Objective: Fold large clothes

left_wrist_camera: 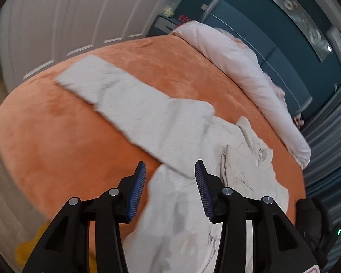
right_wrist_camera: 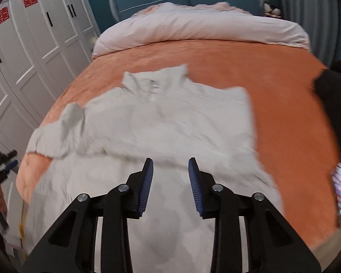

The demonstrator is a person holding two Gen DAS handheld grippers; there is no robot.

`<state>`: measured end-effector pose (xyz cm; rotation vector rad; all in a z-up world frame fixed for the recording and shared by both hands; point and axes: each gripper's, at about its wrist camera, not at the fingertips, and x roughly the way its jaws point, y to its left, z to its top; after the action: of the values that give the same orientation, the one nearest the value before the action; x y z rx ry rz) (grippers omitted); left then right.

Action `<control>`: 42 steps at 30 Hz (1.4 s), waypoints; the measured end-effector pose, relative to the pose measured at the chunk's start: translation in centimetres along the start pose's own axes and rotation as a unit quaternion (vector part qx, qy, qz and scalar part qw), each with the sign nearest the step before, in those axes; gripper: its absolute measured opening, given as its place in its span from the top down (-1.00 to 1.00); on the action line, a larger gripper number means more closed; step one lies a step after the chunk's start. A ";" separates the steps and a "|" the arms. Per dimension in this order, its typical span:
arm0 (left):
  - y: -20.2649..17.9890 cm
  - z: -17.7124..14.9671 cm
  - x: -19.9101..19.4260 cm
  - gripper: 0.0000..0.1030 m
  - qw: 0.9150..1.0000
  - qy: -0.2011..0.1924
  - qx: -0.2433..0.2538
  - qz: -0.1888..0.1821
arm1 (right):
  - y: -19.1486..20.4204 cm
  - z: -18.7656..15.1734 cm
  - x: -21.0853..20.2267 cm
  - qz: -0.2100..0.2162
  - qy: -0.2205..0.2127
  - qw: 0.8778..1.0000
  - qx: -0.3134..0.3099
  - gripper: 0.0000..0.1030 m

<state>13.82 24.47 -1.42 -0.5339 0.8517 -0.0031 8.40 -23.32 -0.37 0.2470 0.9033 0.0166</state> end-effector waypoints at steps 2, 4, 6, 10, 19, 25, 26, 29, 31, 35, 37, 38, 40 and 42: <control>-0.8 -0.2 1.3 0.17 1.000 0.004 0.013 0.007 | 1.7 1.3 2.6 0.015 0.009 1.000 0.006 0.44; -1.2 -0.1 3.3 0.17 1.000 0.006 0.010 0.013 | 3.6 2.5 5.9 0.037 0.024 0.999 0.011 0.44; -0.3 0.4 4.9 0.17 1.000 0.010 -0.011 0.016 | 5.4 2.8 8.3 0.040 0.035 0.999 -0.004 0.44; 3.6 2.2 6.8 0.13 0.997 0.002 -0.065 0.047 | 7.8 1.3 13.8 0.032 0.092 0.995 -0.037 0.44; 17.4 8.0 7.7 -0.06 0.963 -0.061 -0.234 0.115 | 8.6 -1.7 15.3 0.002 0.055 0.995 -0.077 0.44; 19.2 10.4 9.5 0.65 0.961 -0.064 -0.260 0.068 | 8.7 -2.0 15.2 -0.001 0.037 0.996 -0.083 0.44; 18.2 11.3 9.5 0.99 0.967 -0.056 -0.240 0.061 | 8.6 -2.0 15.1 0.002 0.036 0.996 -0.081 0.44; 14.3 13.3 7.3 1.00 0.978 -0.086 -0.186 0.037 | 8.2 -2.2 14.8 0.012 0.030 0.997 -0.075 0.43; 9.8 14.5 5.0 1.00 0.985 -0.102 -0.137 0.001 | 7.8 -2.2 14.7 0.025 0.025 0.997 -0.067 0.40; -3.7 13.5 -0.5 1.00 0.988 -0.133 0.000 -0.084 | 7.2 -2.1 13.5 0.043 0.021 0.998 -0.040 0.27; -11.8 10.7 -3.0 1.00 0.978 -0.134 0.083 -0.138 | 6.5 -2.6 11.4 0.051 0.013 0.999 -0.008 0.01; -15.0 8.9 -3.6 1.00 0.972 -0.125 0.114 -0.162 | 6.1 -3.0 10.2 0.061 0.008 0.998 0.004 -0.12; -21.4 3.9 -3.3 0.98 0.960 -0.089 0.167 -0.206 | 4.7 -4.3 7.3 0.075 -0.002 0.997 0.022 -0.15; -25.9 -1.9 -1.3 0.88 0.954 -0.039 0.200 -0.222 | 2.4 -6.0 4.4 0.070 -0.002 0.996 0.048 -0.27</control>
<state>16.89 1.38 10.15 -0.3289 0.6153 -0.5530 6.66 -19.22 -6.85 0.3991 0.8817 0.1034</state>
